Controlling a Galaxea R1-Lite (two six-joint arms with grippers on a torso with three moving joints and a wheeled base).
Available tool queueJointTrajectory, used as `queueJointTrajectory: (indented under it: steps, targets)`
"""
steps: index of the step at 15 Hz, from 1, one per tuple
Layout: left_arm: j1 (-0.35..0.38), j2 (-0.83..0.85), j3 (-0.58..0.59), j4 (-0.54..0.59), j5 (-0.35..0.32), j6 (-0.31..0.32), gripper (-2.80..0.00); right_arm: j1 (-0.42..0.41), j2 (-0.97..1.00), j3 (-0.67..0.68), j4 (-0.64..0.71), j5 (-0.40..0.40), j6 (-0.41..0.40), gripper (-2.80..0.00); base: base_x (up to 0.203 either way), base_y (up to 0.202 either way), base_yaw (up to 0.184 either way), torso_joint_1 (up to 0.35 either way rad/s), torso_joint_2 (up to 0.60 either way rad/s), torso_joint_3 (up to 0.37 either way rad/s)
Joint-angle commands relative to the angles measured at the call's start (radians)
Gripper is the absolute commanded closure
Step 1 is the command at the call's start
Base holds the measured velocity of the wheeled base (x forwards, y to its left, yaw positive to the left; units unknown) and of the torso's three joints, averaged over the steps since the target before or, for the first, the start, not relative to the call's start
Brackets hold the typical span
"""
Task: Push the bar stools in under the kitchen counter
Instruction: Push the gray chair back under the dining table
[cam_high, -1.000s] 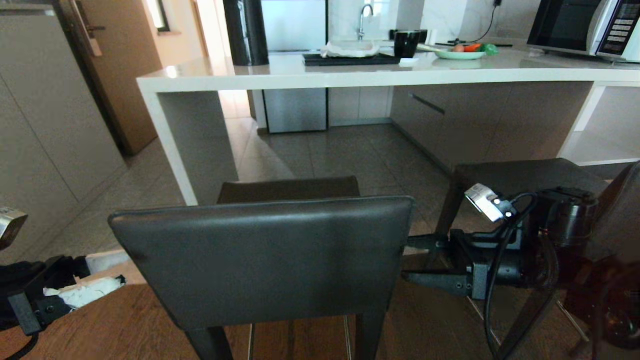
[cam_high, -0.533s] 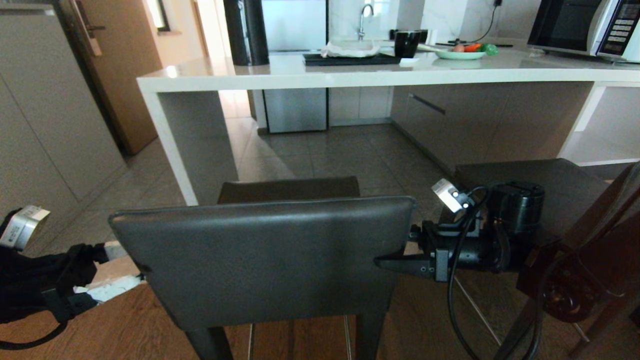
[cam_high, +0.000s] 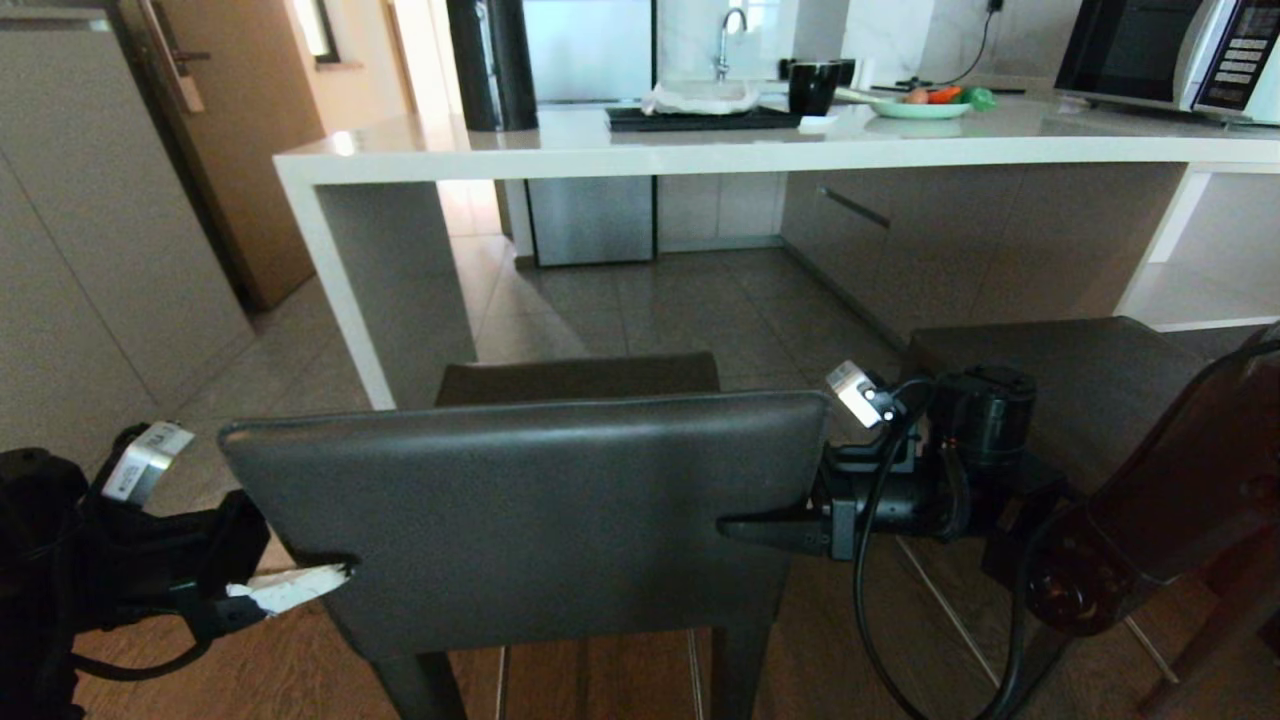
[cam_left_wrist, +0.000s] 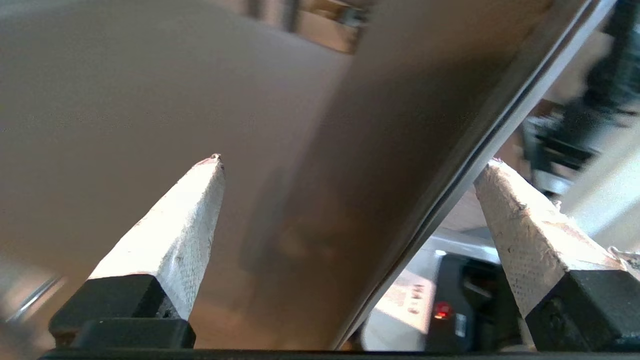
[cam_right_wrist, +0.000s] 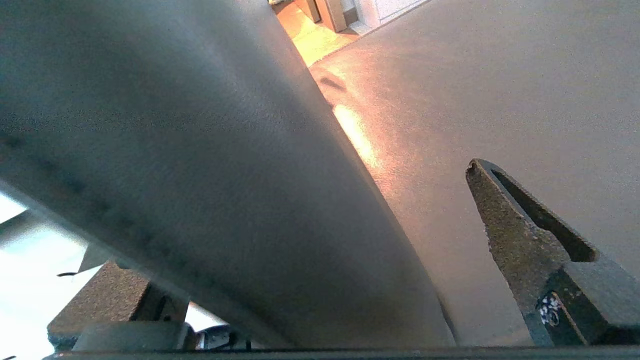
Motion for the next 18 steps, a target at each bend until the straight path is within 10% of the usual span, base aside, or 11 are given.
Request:
queueJointTrajectory:
  steps: [1,18]
  targets:
    - [-0.051,-0.028,0.008,-0.009,-0.009,-0.004,-2.8,0.002,0.007,-0.002,-0.006,0.003,0.0,-2.8,0.0,0.0,0.0,0.0,0.0,0.0]
    - [-0.058,-0.043,0.032,-0.009,-0.009,-0.005,-2.8,0.053,0.036,-0.037,-0.024,-0.087,0.0,-2.8,0.0,0.0,0.0,0.0,0.0,0.0]
